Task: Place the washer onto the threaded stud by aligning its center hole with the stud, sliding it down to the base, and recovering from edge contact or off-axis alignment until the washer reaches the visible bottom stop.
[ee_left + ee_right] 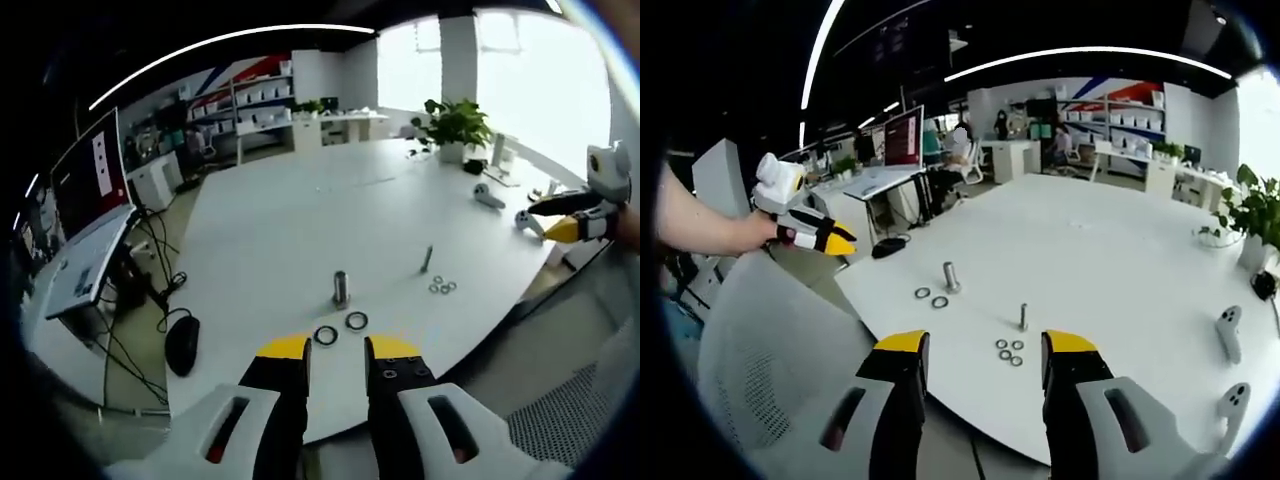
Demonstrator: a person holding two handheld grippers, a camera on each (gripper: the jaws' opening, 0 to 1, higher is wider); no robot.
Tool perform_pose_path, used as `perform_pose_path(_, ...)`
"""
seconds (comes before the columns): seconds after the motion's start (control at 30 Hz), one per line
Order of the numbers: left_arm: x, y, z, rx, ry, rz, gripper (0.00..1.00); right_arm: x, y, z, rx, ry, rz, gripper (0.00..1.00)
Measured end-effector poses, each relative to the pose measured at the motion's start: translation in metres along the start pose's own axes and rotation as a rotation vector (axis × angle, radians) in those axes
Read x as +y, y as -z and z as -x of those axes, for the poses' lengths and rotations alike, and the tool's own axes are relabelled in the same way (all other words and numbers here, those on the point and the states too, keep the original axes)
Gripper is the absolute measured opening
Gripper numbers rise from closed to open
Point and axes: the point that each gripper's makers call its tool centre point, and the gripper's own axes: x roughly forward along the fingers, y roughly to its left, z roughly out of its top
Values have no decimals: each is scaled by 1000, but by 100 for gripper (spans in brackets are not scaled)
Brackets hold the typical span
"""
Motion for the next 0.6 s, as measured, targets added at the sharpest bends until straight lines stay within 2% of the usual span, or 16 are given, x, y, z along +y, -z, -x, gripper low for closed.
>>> perform_pose_path(0.2,-9,-3,-1,-15,55,13,20,-3,1,-1,12,12,2,47)
perform_pose_path(0.37,-9,-1,-2,0,56,-14,20,-3,2,-2,22,13,0,47)
perform_pose_path(0.43,-10,-9,1,-47,66,4,19,-4,3,-1,23,25,0,45)
perform_pose_path(0.6,-16,-6,-1,-31,94,10,20,-7,7,-1,41,35,0,45)
